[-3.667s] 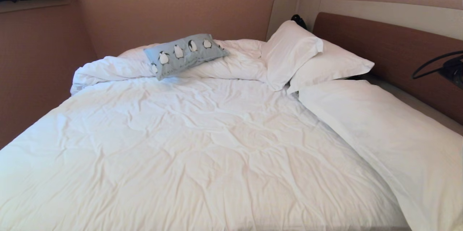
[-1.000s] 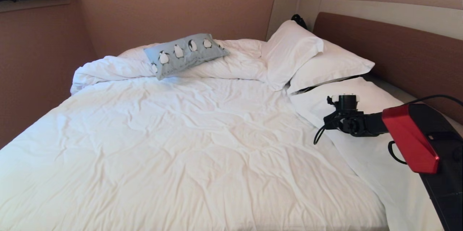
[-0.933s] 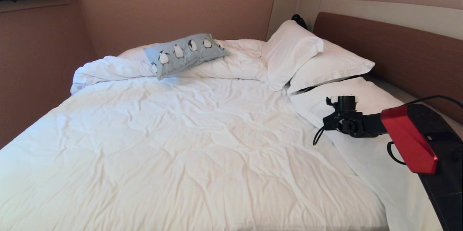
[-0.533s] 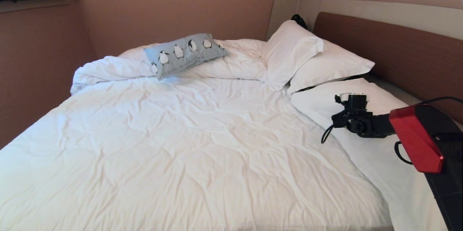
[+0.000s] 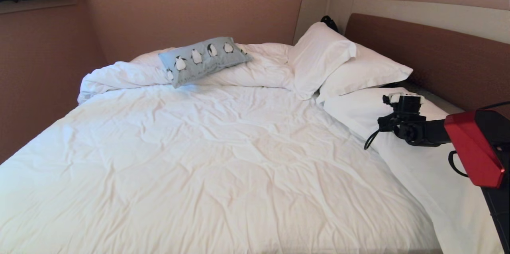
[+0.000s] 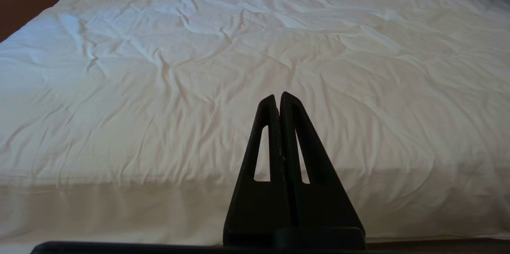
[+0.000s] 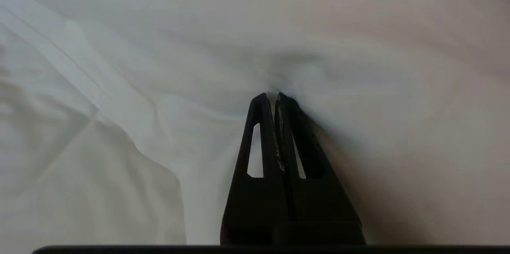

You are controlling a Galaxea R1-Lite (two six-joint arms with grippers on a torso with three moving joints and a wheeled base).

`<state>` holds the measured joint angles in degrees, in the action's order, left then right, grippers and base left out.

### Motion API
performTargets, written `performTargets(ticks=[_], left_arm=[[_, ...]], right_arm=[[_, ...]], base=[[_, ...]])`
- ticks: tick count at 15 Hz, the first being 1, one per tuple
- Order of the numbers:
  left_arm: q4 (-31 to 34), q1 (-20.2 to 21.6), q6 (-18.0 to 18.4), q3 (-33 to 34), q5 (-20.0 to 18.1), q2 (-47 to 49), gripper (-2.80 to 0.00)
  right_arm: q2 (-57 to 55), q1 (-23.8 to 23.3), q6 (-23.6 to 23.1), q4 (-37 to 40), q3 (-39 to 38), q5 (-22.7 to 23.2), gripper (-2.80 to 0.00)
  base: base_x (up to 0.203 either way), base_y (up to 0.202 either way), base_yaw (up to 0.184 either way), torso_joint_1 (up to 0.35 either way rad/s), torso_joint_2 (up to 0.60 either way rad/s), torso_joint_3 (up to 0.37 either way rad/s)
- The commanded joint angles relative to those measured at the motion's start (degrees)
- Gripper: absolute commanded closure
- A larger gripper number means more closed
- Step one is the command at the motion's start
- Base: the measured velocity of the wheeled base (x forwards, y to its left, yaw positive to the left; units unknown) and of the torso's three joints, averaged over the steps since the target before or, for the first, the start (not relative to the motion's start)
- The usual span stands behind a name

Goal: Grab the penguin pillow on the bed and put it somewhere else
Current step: Place the pillow at the bedside

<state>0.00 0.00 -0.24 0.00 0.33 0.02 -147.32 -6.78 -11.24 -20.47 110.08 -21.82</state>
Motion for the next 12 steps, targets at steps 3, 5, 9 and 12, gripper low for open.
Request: performTargets(ticks=[3, 5, 9, 12], left_arm=[[0.0, 0.0, 0.0, 0.0, 0.0, 0.1, 0.0], [0.0, 0.0, 0.0, 0.0, 0.0, 0.0, 0.0], [0.0, 0.0, 0.0, 0.0, 0.0, 0.0, 0.0], [0.0, 0.0, 0.0, 0.0, 0.0, 0.0, 0.0]], right_arm=[[5.6, 0.6, 1.1, -1.3, -3.7, -0.6, 0.0], [9.6, 1.8, 4.6, -1.3, -5.4, -0.5, 0.0], [19.1, 5.0, 10.0, -1.1, -11.0, -0.4, 0.0], [28.8, 8.1, 12.2, -1.1, -18.4, 0.3, 0.0]], base=[[0.0, 0.0, 0.0, 0.0, 0.0, 0.0], [0.0, 0.0, 0.0, 0.0, 0.0, 0.0], [0.0, 0.0, 0.0, 0.0, 0.0, 0.0], [0.0, 0.0, 0.0, 0.0, 0.0, 0.0]])
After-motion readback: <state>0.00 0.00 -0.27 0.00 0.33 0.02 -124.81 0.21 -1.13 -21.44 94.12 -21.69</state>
